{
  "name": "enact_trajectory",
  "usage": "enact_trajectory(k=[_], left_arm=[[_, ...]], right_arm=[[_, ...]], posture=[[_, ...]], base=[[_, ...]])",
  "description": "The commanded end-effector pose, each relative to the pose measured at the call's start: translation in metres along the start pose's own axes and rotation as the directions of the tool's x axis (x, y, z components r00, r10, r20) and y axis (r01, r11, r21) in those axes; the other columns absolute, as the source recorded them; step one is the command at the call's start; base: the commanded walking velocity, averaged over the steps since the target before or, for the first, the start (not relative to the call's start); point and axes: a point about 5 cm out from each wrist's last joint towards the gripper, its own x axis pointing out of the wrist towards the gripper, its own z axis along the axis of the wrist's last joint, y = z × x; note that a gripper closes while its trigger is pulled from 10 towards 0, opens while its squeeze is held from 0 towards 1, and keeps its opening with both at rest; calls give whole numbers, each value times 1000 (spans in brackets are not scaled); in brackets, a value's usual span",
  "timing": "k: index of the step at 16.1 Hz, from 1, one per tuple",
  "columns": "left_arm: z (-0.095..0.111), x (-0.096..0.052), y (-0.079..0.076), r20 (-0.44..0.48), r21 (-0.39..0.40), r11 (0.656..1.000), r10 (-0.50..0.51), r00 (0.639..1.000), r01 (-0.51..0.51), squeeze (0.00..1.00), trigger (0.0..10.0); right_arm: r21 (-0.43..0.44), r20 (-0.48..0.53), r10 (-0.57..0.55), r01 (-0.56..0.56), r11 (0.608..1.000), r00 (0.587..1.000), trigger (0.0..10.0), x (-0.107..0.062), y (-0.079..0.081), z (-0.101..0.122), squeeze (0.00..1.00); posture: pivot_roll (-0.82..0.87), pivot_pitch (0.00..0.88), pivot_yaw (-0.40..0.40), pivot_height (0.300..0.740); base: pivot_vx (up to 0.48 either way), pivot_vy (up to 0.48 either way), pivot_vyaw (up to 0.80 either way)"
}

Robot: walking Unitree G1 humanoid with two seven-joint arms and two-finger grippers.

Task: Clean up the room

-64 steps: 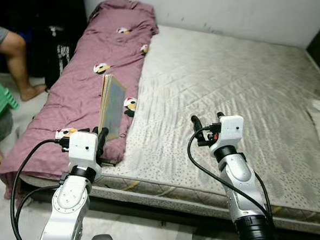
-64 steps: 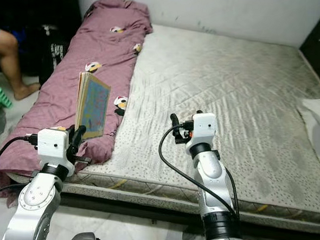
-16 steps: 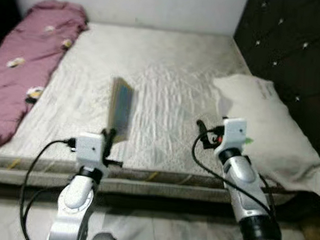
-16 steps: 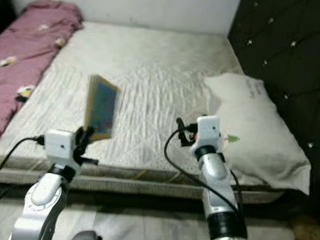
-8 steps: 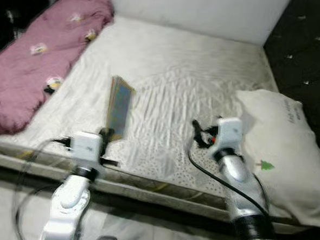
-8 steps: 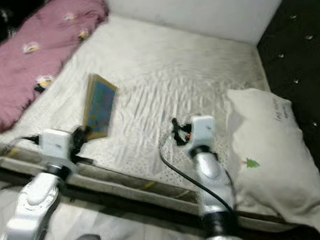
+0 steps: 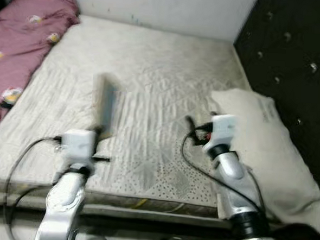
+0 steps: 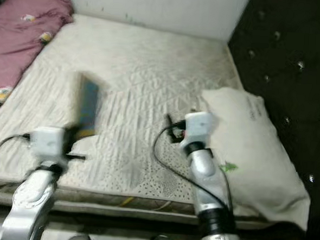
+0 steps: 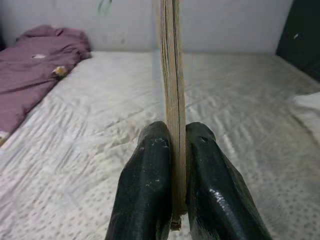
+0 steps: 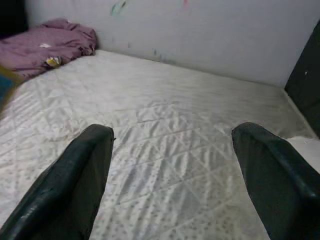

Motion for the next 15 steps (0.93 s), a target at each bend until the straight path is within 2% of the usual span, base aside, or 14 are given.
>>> enact_trajectory(k=[1,4,15], left_arm=[[12,4,-14,59,-1,998,-56,997,56,0,10000],[13,4,-15,59,2,998,-63,996,63,0,10000],[13,5,-16,60,-2,998,-65,996,66,0,10000]], right_arm=[[-15,-8,-52,52,999,999,10000,-4,-16,-1,0],[-14,-6,-52,51,999,999,10000,-5,-16,-1,0],[-21,-7,-44,44,999,999,10000,-4,-15,-1,0]], posture=[[68,53,-68,740],[68,53,-68,740],[71,47,-71,740]], base=[[0,0,-800],[0,0,-598],[0,-297,0]])
